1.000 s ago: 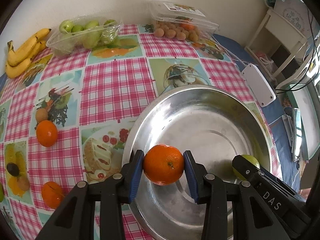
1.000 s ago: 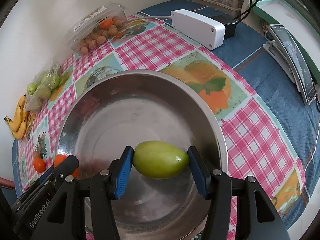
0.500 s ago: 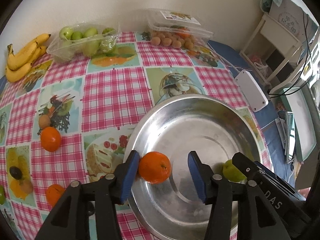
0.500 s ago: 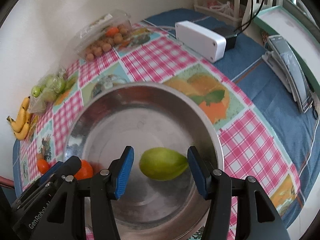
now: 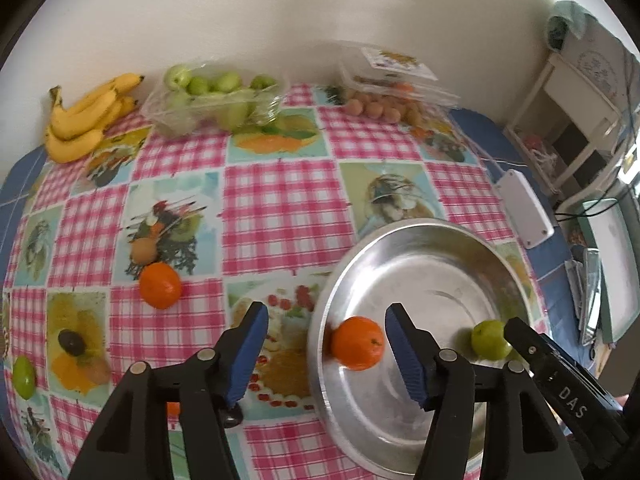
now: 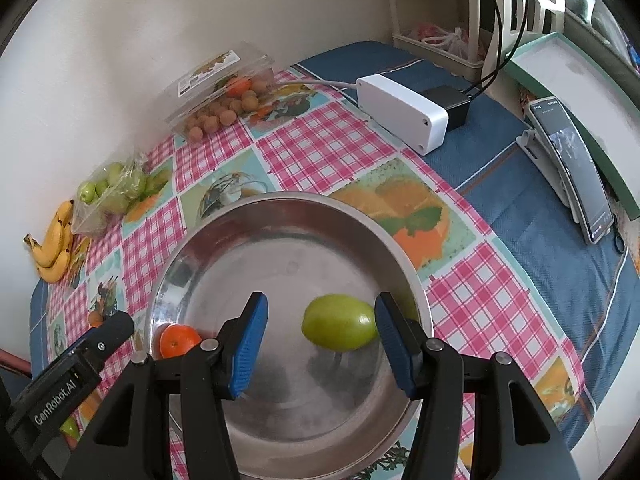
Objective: Organize fruits
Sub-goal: 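Open the right gripper dropping the pear while the left opens releasing the tangerine into the plate, then lift both open grippers away from the plate back toward the loose fruits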
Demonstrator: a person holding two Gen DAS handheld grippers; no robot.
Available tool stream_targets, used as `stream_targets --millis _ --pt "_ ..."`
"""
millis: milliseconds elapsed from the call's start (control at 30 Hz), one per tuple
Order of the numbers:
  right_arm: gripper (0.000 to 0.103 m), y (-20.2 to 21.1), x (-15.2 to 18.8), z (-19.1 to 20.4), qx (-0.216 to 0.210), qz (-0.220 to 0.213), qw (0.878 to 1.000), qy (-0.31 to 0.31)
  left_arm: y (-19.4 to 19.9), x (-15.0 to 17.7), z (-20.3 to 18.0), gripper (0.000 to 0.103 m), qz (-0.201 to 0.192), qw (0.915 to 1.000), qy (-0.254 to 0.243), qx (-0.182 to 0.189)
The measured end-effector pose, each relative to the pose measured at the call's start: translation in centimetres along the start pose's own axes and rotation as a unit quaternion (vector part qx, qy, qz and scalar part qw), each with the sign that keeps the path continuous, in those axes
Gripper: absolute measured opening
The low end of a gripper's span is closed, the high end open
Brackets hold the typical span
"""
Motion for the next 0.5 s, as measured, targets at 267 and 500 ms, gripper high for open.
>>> stream_targets --millis 267,500 --pt "0.057 -1.2 0.5 0.0 0.012 0.022 1.000 0.012 -1.5 1.2 2.1 0.065 0.029 0.9988 0.030 -0.026" --pt "0.059 -1.9 0.9 0.0 0.026 0.033 0.999 0.023 -1.9 1.4 2.1 0.073 0.034 0.9986 0.032 -0.025"
Point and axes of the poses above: each gripper's, at about its wrist camera, not at the fingertips, and y roughly against the way its jaws point, z to its left, x to its underside, the point moved 5 cm from there along -y, roughly the way its jaws point, and after that the axes turned 11 degrees about -y, right-handed, at the moved point
